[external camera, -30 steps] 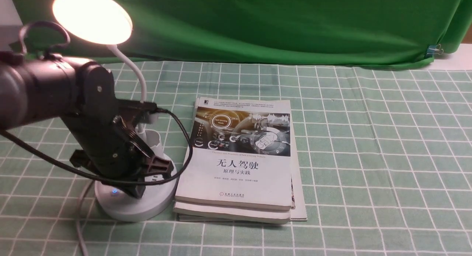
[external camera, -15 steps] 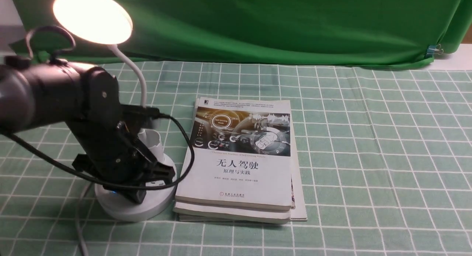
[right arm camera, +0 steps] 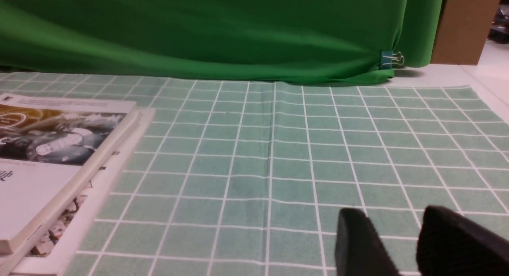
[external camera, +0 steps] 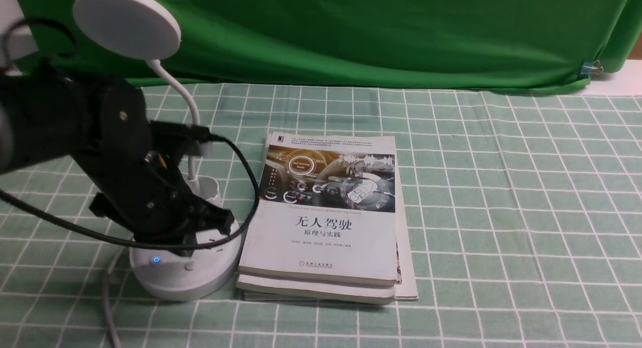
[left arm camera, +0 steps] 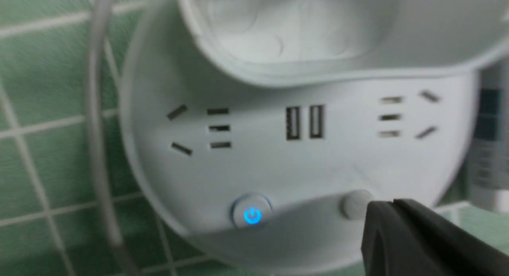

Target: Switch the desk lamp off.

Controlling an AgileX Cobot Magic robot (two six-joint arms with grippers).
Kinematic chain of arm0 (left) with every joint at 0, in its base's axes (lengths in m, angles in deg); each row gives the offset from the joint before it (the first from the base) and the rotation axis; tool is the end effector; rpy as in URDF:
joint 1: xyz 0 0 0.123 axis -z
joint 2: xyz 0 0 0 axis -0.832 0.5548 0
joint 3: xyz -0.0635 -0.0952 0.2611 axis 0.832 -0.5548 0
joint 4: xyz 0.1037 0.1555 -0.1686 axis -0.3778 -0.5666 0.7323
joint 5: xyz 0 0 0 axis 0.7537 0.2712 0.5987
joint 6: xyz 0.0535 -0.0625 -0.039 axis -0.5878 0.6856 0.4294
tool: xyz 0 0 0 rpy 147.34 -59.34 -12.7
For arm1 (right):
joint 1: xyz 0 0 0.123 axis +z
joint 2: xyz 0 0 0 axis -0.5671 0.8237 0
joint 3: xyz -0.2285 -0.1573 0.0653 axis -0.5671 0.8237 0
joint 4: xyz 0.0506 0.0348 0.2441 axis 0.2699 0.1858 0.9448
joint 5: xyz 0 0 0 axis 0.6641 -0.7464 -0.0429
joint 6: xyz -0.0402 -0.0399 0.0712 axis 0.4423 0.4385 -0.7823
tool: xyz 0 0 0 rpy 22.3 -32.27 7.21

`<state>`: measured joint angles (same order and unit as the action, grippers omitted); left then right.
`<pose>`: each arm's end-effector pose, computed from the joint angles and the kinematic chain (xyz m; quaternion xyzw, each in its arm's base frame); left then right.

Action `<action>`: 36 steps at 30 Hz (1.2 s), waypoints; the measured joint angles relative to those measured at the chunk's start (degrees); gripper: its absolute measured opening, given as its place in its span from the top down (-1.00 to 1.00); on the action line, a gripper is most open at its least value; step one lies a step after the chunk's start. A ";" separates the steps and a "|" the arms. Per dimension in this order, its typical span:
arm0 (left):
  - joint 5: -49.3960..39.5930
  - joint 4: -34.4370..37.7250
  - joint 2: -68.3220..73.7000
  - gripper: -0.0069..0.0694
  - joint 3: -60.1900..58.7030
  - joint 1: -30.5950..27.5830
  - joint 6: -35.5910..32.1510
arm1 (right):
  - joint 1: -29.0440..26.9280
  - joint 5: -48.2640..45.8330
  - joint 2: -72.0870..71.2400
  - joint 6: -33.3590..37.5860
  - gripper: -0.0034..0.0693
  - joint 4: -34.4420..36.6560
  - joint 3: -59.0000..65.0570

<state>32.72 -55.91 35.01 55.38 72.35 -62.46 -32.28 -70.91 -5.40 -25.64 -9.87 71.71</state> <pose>0.2988 -0.0929 0.2216 0.1386 0.9814 -0.0546 0.1209 0.0557 0.0013 0.1896 -0.0365 0.7589 -0.0117 0.6500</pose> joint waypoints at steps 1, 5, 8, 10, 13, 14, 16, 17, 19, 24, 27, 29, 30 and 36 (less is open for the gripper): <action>-0.05 0.00 -0.99 0.82 0.00 0.00 0.06 | 0.00 0.00 0.00 0.00 0.24 0.00 0.00; -0.41 1.85 -2.97 0.82 -0.25 0.00 -1.03 | 0.00 0.00 0.00 0.00 0.24 0.00 0.00; 0.82 5.23 -6.54 0.82 -2.36 0.00 -3.26 | 0.00 0.00 0.00 0.00 0.24 0.00 0.00; 3.19 7.47 -10.60 0.82 -5.02 0.00 -5.04 | 0.00 0.00 0.00 0.00 0.24 0.00 0.00; 8.13 8.92 -18.67 0.82 -10.34 0.00 -5.97 | 0.00 0.00 0.00 0.00 0.24 0.00 0.00; 9.36 9.08 -20.78 0.82 -11.70 0.00 -6.09 | 0.00 0.00 0.00 0.00 0.24 0.00 0.00; 14.14 9.22 -29.58 0.82 -17.49 0.00 -6.26 | 0.00 0.00 0.00 0.00 0.24 0.00 0.00; 15.38 9.22 -32.72 0.82 -18.94 0.00 -6.31 | 0.00 0.00 0.00 0.00 0.24 0.00 0.00; 20.63 9.27 -42.64 0.82 -24.86 0.00 -6.31 | 0.00 0.00 0.00 0.00 0.24 0.00 0.00; 28.03 9.27 -58.50 0.82 -34.42 0.00 -6.45 | 0.00 0.00 0.00 0.00 0.24 0.00 0.00; 30.64 8.59 -70.03 0.82 -41.54 0.00 -6.45 | 0.00 0.00 0.00 0.00 0.24 0.00 0.00; 31.04 8.17 -74.06 0.82 -44.21 0.00 -6.45 | 0.00 0.00 0.00 0.00 0.24 0.00 0.00; 31.27 8.11 -76.63 0.82 -45.67 0.00 -6.45 | 0.00 0.00 0.00 0.00 0.24 0.00 0.00; 31.39 7.92 -82.82 0.82 -49.93 0.00 -6.49 | 0.00 0.00 0.00 0.00 0.24 0.00 0.00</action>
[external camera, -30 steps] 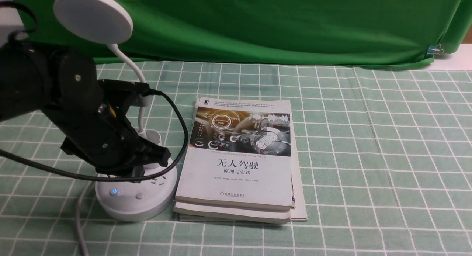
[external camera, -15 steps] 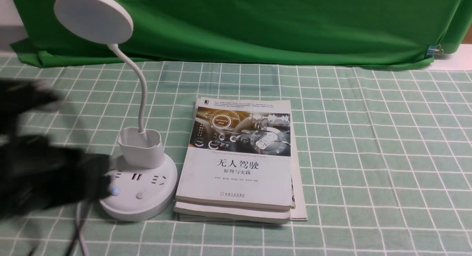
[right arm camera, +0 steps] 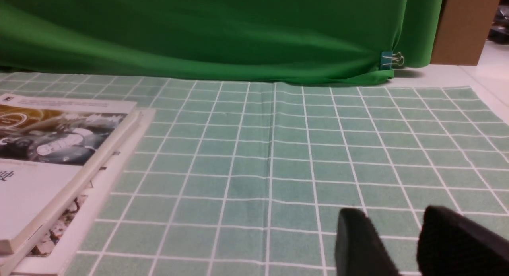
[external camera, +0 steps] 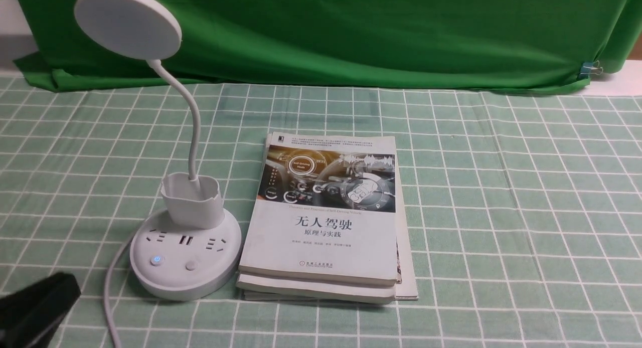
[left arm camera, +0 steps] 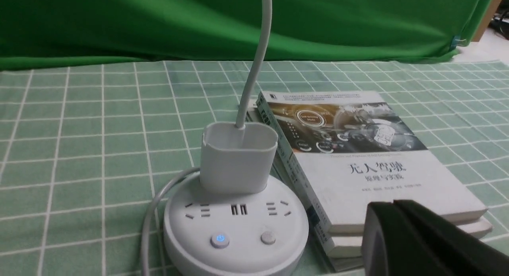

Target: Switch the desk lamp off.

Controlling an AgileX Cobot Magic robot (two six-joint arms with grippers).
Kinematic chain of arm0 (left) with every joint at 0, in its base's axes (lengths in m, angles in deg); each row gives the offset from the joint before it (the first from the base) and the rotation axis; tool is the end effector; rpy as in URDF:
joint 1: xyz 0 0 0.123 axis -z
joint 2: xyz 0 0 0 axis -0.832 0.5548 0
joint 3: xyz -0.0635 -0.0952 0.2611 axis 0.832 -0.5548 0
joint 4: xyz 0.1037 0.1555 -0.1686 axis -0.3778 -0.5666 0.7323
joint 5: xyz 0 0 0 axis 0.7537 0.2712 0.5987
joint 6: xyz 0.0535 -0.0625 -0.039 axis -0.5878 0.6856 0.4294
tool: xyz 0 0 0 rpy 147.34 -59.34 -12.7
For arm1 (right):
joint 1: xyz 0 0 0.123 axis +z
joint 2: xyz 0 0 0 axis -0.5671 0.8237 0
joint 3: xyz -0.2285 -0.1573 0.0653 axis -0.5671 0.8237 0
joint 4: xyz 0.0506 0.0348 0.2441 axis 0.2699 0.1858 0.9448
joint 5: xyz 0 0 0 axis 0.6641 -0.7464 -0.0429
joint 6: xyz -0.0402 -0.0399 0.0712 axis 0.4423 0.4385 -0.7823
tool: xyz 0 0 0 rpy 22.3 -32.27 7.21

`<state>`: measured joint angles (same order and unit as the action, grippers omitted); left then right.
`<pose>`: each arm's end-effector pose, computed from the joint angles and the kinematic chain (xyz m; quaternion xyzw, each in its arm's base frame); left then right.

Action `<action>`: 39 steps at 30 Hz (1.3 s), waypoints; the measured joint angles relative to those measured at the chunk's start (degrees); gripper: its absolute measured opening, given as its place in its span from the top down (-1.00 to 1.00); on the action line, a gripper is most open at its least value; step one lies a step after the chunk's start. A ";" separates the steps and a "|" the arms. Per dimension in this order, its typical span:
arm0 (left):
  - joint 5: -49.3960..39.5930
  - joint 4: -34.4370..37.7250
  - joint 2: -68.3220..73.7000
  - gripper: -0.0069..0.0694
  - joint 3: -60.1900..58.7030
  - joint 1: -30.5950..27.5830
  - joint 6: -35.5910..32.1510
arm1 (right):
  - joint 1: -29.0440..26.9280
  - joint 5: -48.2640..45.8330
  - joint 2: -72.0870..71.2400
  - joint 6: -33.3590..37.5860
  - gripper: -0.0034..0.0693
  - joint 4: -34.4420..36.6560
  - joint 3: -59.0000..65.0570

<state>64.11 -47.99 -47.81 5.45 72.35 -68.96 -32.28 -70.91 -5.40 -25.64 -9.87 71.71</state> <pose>0.0615 -0.0244 0.2455 0.1079 0.7625 -0.1334 0.6239 0.0557 0.0013 0.1896 -0.0365 0.7589 -0.0117 0.6500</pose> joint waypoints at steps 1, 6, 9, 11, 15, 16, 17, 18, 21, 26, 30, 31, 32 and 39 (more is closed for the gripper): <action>0.07 -0.17 -0.11 0.82 -0.50 0.00 0.00 | 0.00 0.00 0.00 0.00 0.24 0.00 0.00; 0.08 -0.65 -0.23 0.82 -2.21 0.00 -0.07 | 0.00 0.00 0.00 0.00 0.24 0.00 0.00; 0.05 -0.75 -0.23 0.82 -2.42 0.00 -0.19 | 0.00 0.00 0.00 0.00 0.24 0.00 0.00; 0.05 -0.87 -0.23 0.82 -2.41 0.00 -0.19 | 0.00 0.00 0.00 0.00 0.24 0.00 0.00; 0.05 -0.88 -0.23 0.82 -2.41 0.00 -0.19 | 0.00 0.00 0.00 0.00 0.24 0.00 0.00; 0.05 -1.01 -0.23 0.82 -2.41 0.00 -0.19 | 0.00 0.00 0.00 0.00 0.24 0.00 0.00; 0.05 -1.57 -0.23 0.82 -2.41 0.00 -0.19 | 0.00 0.00 0.00 0.00 0.24 0.00 0.00; 0.05 -1.95 -0.23 0.82 -2.41 -0.06 -0.19 | 0.00 0.00 0.00 0.00 0.24 0.00 0.00; 0.70 -2.37 -1.03 0.82 -2.80 -1.72 -0.19 | 0.00 0.00 0.00 0.00 0.24 0.00 0.00; 8.69 -2.37 -5.40 0.82 -8.54 -10.24 -0.19 | 0.00 0.00 0.00 0.00 0.24 0.00 0.00; 10.80 -2.39 -9.07 0.82 -12.16 -15.40 0.70 | 0.00 0.00 0.00 0.00 0.24 0.00 0.00; 9.80 -3.05 -9.96 0.82 -12.18 -15.94 1.49 | 0.00 0.00 0.00 0.00 0.24 0.00 0.00; 9.80 -3.05 -9.96 0.82 -12.18 -15.94 1.49 | 0.00 0.00 0.00 0.00 0.24 0.00 0.00; 2.21 -3.93 -10.80 0.82 -12.18 -16.17 3.67 | 0.00 0.00 0.00 0.00 0.24 0.00 0.00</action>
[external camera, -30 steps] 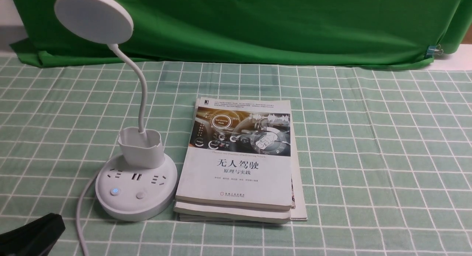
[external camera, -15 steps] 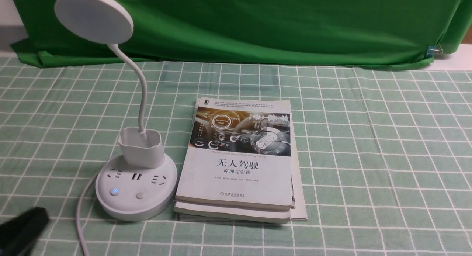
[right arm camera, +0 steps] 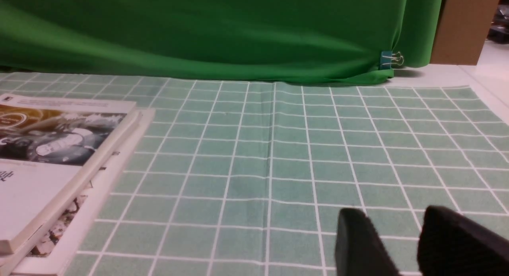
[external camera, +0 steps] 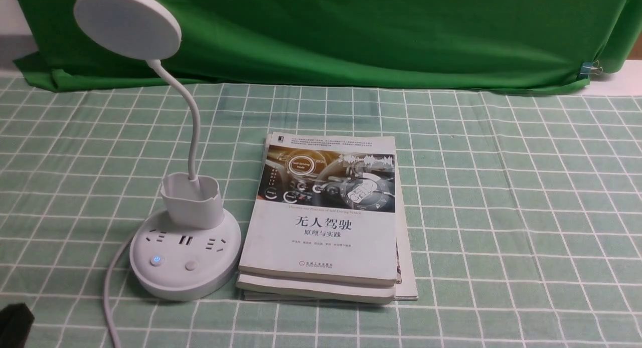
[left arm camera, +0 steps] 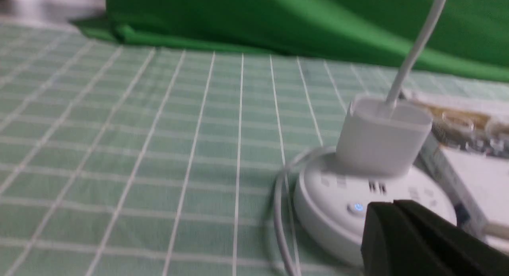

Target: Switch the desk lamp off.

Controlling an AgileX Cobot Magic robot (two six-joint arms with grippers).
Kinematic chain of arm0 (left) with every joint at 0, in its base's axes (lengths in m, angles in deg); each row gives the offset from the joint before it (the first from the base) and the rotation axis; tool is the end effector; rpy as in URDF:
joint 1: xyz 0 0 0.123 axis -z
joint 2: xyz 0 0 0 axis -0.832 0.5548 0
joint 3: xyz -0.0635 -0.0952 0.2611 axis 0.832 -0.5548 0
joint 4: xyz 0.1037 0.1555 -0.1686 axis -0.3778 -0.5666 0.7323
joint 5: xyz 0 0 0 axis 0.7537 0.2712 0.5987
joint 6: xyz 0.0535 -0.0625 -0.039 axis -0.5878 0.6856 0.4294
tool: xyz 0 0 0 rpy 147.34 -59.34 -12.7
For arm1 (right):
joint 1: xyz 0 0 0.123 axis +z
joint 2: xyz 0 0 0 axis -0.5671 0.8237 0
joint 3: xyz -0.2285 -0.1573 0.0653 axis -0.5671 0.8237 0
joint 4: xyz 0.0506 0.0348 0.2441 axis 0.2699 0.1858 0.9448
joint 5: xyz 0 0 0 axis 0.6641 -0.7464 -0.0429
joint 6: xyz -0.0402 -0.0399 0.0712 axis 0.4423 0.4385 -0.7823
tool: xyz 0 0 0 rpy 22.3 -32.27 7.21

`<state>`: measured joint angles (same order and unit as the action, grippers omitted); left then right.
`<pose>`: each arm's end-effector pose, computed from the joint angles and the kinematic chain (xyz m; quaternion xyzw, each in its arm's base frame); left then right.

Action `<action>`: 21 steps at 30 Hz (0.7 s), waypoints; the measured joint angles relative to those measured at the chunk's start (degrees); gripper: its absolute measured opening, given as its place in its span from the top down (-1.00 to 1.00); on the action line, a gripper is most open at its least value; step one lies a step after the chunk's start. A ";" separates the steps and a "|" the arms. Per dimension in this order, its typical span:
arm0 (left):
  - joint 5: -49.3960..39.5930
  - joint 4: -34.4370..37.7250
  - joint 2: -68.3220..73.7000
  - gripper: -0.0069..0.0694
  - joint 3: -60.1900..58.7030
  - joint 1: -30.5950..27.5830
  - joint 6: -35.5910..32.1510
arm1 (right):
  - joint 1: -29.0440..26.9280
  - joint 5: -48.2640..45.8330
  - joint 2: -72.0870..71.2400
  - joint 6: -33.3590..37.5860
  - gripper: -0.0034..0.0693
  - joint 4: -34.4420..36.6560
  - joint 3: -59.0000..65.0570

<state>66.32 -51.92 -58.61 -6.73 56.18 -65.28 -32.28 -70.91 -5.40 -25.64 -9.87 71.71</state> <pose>0.0550 -0.0039 0.1881 -0.0087 0.7669 -0.0344 0.6408 0.0557 0.0013 0.1896 -0.0365 0.7589 -0.0117 0.6500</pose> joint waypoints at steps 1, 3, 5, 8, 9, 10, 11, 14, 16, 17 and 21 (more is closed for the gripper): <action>-0.26 0.00 0.00 0.82 0.00 0.00 0.05 | 0.00 0.00 0.00 0.00 0.24 0.00 0.00; -1.18 0.00 0.00 0.82 0.00 0.00 0.06 | 0.00 0.00 0.00 0.00 0.24 0.00 0.00; -1.34 0.00 0.00 0.82 0.00 0.00 0.06 | 0.00 0.00 0.00 0.00 0.24 0.00 0.00; -1.52 0.00 0.00 0.82 0.00 0.00 0.20 | 0.00 0.00 0.00 0.00 0.24 0.00 0.00; -1.52 0.00 0.00 0.82 0.00 0.00 0.20 | 0.00 0.00 0.00 0.00 0.24 0.00 0.00; -1.52 0.00 0.00 0.82 0.00 0.00 0.20 | 0.00 0.00 0.00 0.00 0.24 0.00 0.00; -1.52 0.00 0.00 0.82 0.00 0.00 0.20 | 0.00 0.00 0.00 0.00 0.24 0.00 0.00; -1.52 0.00 0.00 0.82 0.00 0.00 0.20 | 0.00 0.00 0.00 0.00 0.24 0.00 0.00; -1.52 0.00 0.00 0.82 0.00 0.00 0.20 | 0.00 0.00 0.00 0.00 0.24 0.00 0.00; -1.52 0.00 0.00 0.82 0.00 0.00 0.20 | 0.00 0.00 0.00 0.00 0.24 0.00 0.00; -1.52 0.00 0.00 0.82 0.00 0.00 0.20 | 0.00 0.00 0.00 0.00 0.24 0.00 0.00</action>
